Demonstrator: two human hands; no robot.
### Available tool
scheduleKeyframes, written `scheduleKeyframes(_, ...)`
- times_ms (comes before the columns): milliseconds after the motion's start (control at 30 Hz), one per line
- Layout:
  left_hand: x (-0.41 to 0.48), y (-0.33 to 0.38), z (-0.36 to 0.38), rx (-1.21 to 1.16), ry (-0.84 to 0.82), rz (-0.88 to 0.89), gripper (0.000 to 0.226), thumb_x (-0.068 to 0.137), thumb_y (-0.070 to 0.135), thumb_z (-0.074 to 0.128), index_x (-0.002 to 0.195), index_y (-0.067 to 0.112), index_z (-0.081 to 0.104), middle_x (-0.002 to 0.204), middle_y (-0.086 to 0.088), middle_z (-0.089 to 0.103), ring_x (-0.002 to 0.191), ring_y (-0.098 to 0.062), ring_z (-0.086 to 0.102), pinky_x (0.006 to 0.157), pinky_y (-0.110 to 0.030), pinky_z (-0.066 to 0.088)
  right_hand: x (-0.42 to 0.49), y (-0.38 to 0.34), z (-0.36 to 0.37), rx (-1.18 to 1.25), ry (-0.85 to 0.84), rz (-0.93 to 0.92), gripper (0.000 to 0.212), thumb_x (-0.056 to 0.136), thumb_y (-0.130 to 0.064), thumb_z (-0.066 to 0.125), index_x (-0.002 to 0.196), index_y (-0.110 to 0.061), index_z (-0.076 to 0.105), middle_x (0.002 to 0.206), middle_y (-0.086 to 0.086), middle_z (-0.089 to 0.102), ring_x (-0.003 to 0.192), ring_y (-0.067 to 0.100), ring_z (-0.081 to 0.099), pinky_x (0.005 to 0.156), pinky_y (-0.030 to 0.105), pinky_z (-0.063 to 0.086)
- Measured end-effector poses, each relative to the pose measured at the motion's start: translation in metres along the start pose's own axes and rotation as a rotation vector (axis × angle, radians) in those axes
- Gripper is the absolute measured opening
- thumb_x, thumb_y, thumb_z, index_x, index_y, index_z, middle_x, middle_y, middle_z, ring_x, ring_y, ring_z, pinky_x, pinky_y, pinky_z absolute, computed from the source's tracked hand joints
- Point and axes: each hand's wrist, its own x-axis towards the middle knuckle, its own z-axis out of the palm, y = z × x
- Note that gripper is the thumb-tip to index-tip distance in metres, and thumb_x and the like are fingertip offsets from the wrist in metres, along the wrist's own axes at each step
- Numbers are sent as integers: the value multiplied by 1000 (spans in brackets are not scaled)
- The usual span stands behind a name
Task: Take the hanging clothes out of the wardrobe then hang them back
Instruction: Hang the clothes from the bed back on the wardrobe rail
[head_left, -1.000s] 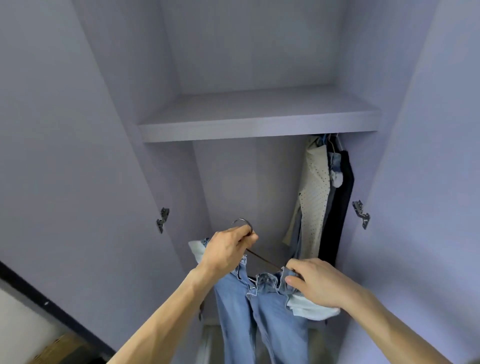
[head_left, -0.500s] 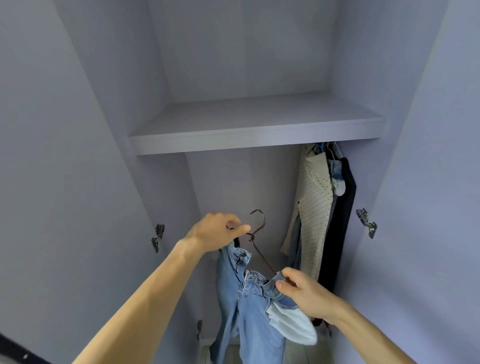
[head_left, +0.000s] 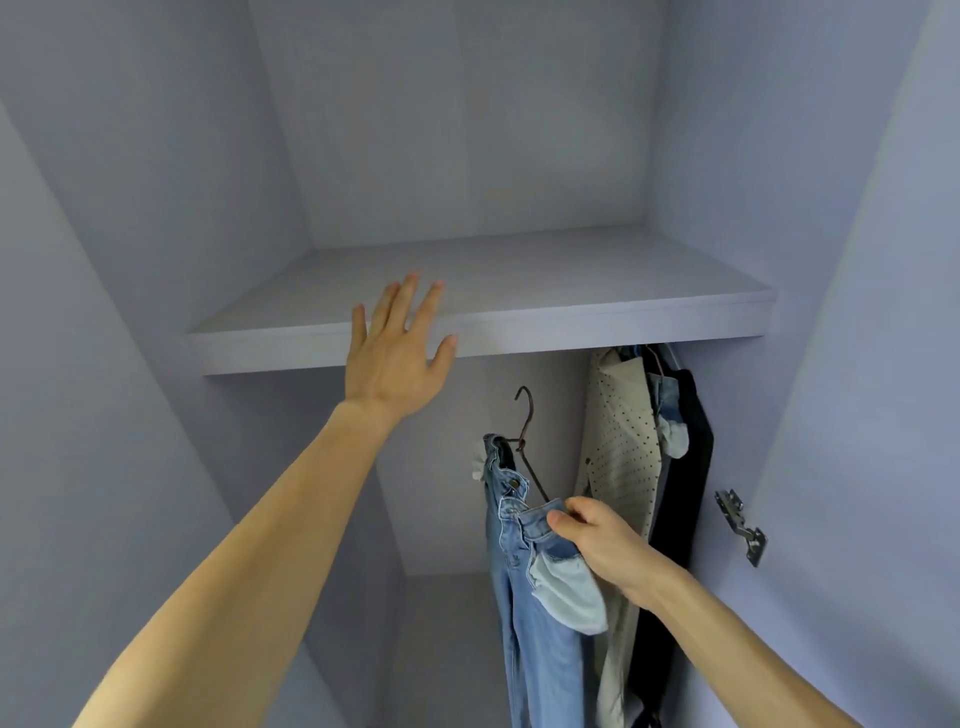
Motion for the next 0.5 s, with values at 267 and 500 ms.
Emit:
scheduleKeyframes(267,16,-4,79,57,193,-85,67,99,61,29,156,40,-1,166,-3,3,153,-25,-3,121,-59,-2,73,-2,-35,54,99,-29,16,103,-21,51,102,-10,63,99,4,69,95,16,64,81,23,48)
scheduleKeyframes(500,33,-22,110,129,540,7,65,95,61,37,154,40,19,156,-2,27,146,-24,21,120,-56,2,119,-13,-48,93,238,-157,14,104,-23,48,104,-15,59,99,0,67,91,9,63,65,7,44)
